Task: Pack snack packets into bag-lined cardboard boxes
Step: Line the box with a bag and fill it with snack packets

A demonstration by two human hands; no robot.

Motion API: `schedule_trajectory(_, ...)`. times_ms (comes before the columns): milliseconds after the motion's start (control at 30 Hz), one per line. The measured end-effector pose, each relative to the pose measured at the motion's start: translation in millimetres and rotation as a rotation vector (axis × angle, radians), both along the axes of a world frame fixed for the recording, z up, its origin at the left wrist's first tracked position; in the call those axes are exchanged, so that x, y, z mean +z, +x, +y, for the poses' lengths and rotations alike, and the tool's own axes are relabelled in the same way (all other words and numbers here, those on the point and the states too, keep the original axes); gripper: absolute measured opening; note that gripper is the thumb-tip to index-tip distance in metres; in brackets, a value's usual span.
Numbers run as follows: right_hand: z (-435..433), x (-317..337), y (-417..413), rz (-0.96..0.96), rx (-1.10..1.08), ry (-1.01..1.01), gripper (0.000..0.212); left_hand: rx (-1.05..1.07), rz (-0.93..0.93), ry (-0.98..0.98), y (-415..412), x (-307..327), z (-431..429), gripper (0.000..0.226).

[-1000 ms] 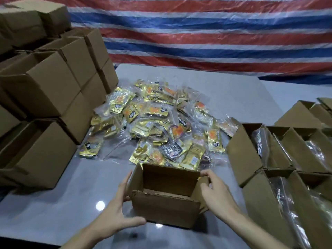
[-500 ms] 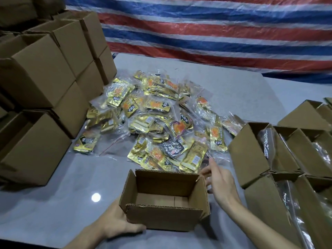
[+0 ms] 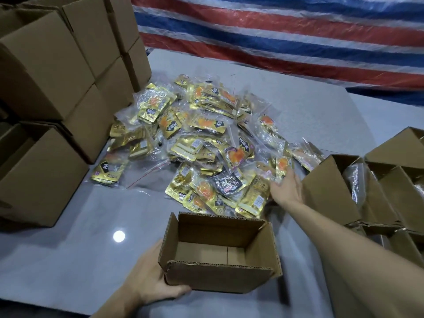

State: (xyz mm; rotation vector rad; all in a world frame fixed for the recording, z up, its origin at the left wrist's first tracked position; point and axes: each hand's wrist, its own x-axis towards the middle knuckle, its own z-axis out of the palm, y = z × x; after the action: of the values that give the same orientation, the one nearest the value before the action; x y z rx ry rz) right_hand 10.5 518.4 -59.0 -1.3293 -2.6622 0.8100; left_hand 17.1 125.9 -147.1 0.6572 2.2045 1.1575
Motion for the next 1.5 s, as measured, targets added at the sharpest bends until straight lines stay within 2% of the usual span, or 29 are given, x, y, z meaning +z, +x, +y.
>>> schedule_trajectory(67, 6, -1, -5, -0.044, -0.008, -0.075, 0.078, 0.014, 0.051, -0.003, 0, 9, 2, 0.092)
schedule_trajectory(100, 6, -1, -7, -0.075, -0.012, -0.079, 0.071, 0.008, 0.07, -0.02, 1, 13, 2, 0.092)
schedule_trajectory(200, 4, 0, -10, -0.101, 0.008, 0.022, 0.026, 0.008, 0.076, -0.012, 5, 16, 4, 0.096)
schedule_trajectory(233, 4, 2, -9, -0.082, 0.01, 0.045, 0.023, -0.007, 0.087, -0.011, 5, 19, 5, 0.095)
schedule_trajectory(300, 2, 9, -7, -0.045, 0.029, 0.092, 0.019, -0.024, 0.114, -0.027, 5, 21, 6, 0.089)
schedule_trajectory(400, -3, 26, 0, 0.029, 0.089, 0.205, 0.024, -0.046, 0.153, -0.055, 3, 16, 5, 0.071)
schedule_trajectory(500, -7, 38, 4, 0.137, 0.118, 0.155, 0.017, -0.094, 0.257, -0.088, -1, 7, 3, 0.045)
schedule_trajectory(633, -14, 48, 10, 0.372, 0.083, 0.05, 0.024, -0.076, 0.275, -0.075, -3, -9, 2, 0.048)
schedule_trajectory(733, -19, 50, 8, 0.467, -0.088, -0.044, 0.027, -0.08, 0.29, -0.056, -3, -12, 3, 0.047)
schedule_trajectory(800, -20, 51, 5, 0.4, -0.262, -0.246, 0.016, -0.074, 0.28, -0.039, -3, -14, 3, 0.048)
schedule_trajectory(867, -18, 49, 7, 0.272, -0.363, -0.432, 0.021, -0.069, 0.289, -0.025, -4, -16, 3, 0.049)
schedule_trajectory(967, -14, 44, 16, -0.009, -0.153, -0.328, 0.015, -0.084, 0.337, -0.021, -4, -18, 3, 0.046)
schedule_trajectory(1067, -15, 43, 16, -0.119, -0.108, -0.325, 0.026, -0.09, 0.364, -0.012, -4, -14, 4, 0.047)
schedule_trajectory(1167, -10, 41, 6, -0.007, -0.147, -0.429, 0.069, -0.1, 0.352, 0.025, -4, -10, 5, 0.047)
schedule_trajectory(1233, -11, 41, 0, 0.022, -0.144, -0.485, 0.077, -0.102, 0.349, 0.051, -5, -9, 5, 0.049)
schedule_trajectory(1267, -11, 40, -3, 0.039, -0.154, -0.525, 0.069, -0.102, 0.35, 0.056, -5, -8, 5, 0.05)
schedule_trajectory(1400, -14, 36, -14, 0.141, -0.16, -0.605, 0.011, -0.091, 0.348, 0.081, -4, -4, 5, 0.049)
schedule_trajectory(1500, -10, 38, -14, 0.154, -0.114, -0.586, 0.016, -0.092, 0.349, 0.078, -4, -4, 6, 0.048)
